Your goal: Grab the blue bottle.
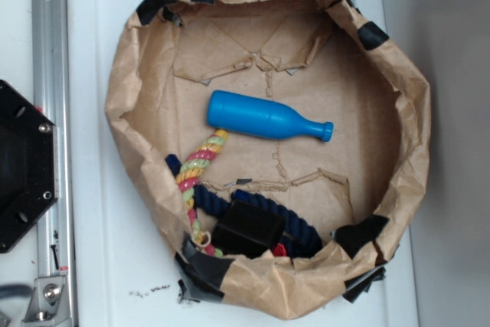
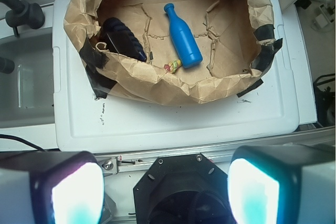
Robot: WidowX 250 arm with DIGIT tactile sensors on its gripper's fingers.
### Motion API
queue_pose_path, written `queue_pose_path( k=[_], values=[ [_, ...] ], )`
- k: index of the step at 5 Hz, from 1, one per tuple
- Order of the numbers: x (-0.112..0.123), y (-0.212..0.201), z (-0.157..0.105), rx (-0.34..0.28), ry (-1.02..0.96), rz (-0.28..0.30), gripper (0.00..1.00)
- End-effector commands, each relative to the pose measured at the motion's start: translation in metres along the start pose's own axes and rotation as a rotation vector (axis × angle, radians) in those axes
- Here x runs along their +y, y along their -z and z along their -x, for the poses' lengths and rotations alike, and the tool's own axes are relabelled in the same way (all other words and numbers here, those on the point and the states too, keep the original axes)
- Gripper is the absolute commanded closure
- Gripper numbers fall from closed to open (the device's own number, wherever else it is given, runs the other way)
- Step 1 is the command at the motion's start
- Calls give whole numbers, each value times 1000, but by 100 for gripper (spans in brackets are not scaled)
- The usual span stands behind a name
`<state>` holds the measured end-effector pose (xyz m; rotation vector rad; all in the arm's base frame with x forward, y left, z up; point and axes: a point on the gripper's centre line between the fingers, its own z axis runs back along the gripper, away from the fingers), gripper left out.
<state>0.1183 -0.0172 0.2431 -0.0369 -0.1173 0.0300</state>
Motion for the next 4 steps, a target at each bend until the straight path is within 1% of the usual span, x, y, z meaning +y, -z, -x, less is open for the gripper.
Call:
queue_pose_path(
  k=[1, 2, 3, 4],
  values=[
    [0, 0, 0, 0, 0, 0, 0],
    [27, 47, -46, -244, 96, 48, 0],
    [28, 74, -99, -412, 97, 141, 0],
    [28, 117, -141, -391, 108, 156, 0]
  ],
)
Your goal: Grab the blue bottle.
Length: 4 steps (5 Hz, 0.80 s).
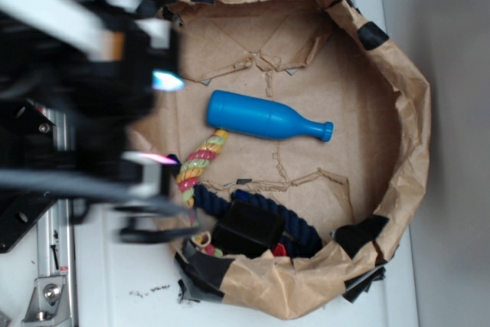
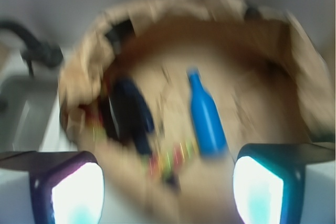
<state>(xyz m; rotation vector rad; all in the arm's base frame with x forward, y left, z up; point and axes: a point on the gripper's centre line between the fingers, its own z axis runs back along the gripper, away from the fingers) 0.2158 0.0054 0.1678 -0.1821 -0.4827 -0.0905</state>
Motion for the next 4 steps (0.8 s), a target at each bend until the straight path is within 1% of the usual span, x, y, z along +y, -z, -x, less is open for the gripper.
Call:
queue_pose_path(
  k=[1, 2, 3, 4],
  values=[
    [19, 94, -12, 104, 38, -7, 0],
    [31, 116, -6, 170, 53, -26, 0],
    [30, 135, -5, 333, 200, -95, 10],
    [25, 132, -18, 364, 219, -111, 100]
  ],
)
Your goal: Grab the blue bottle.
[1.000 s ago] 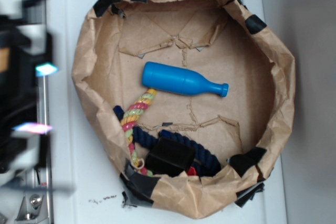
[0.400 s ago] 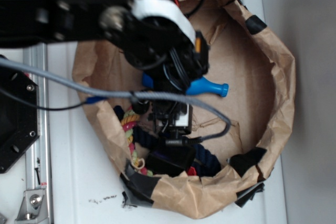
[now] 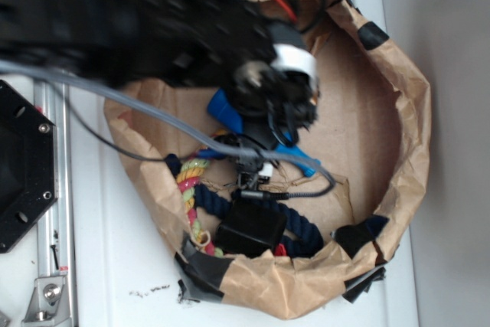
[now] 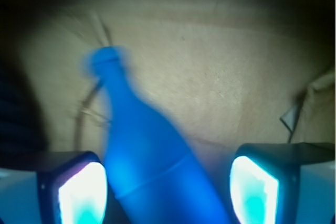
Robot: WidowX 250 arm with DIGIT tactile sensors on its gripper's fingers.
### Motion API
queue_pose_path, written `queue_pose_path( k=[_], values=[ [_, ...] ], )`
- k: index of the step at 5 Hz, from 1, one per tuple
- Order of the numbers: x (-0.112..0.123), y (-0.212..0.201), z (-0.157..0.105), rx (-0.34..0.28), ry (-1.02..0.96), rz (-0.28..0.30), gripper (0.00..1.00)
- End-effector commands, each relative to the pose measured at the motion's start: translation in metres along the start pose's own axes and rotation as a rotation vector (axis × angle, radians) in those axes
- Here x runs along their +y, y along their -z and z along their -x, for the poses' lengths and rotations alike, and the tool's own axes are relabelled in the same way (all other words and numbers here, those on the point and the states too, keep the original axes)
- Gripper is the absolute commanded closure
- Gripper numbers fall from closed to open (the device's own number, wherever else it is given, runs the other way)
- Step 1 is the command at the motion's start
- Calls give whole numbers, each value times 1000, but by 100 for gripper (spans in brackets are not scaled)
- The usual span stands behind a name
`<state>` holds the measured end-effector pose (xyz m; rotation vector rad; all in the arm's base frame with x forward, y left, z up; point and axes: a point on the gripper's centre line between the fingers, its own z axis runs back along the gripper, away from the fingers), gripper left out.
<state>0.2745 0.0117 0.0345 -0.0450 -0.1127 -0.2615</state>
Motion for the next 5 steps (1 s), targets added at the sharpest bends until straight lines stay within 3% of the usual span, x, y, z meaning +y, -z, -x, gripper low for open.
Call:
queue_pose_path(
  k=[1, 2, 3, 4, 5],
  values=[
    [-5, -61, -37, -30, 68, -95, 100],
    [-3, -112, -40, -87, -13, 51, 100],
    [0, -163, -33, -31, -181, 22, 100],
    [-10, -197, -24, -2, -346, -104, 100],
    [-11, -188, -16, 0, -401, -125, 100]
  ],
)
